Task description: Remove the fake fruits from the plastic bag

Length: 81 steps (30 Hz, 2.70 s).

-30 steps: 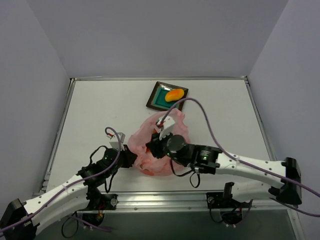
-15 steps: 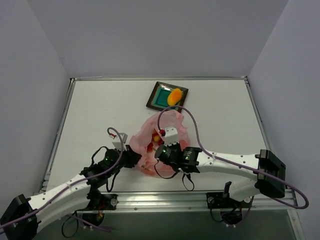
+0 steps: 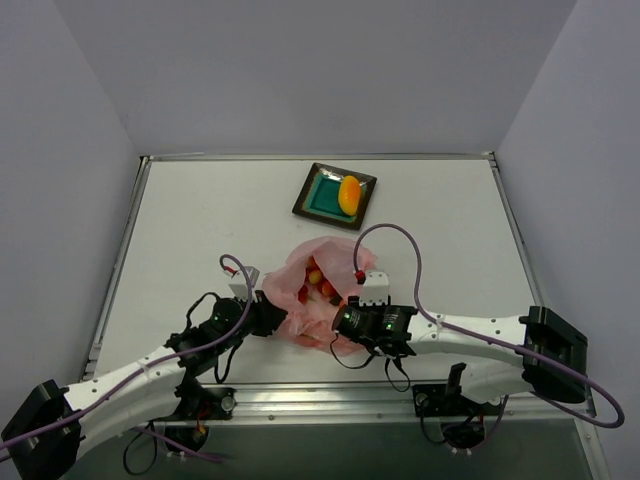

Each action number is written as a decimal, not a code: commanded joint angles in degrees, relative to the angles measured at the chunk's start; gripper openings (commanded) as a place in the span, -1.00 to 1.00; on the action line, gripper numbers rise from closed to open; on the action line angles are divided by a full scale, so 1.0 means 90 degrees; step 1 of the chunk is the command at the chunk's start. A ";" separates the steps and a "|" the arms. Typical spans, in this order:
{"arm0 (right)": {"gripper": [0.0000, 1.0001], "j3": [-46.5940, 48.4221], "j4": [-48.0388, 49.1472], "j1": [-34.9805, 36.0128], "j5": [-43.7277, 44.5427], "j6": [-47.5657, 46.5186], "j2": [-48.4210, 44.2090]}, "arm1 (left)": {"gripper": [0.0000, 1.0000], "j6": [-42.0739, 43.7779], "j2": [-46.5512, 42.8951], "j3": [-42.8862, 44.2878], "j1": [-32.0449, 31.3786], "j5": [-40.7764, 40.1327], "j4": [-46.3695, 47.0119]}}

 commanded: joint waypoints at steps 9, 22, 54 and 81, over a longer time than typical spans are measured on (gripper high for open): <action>0.33 0.1781 -0.0316 0.0769 0.0666 -0.0880 -0.0068 | -0.95 -0.0181 0.0108 -0.0097 -0.0111 0.0026 0.0431; -0.64 0.2348 0.1216 0.0321 0.0405 -0.2472 0.1934 | -0.95 -0.0142 -0.0097 -0.0028 -0.0180 -0.0042 0.0256; 0.79 0.0659 0.0680 -0.0598 0.1000 -0.0940 0.1339 | -0.95 -0.0084 -0.0136 0.0226 -0.0248 -0.0042 -0.0076; -0.45 -0.1295 0.4811 -0.0872 -0.1373 -0.2326 -0.0496 | -0.95 -0.0484 0.0782 -0.0204 -0.1078 -0.0560 0.0754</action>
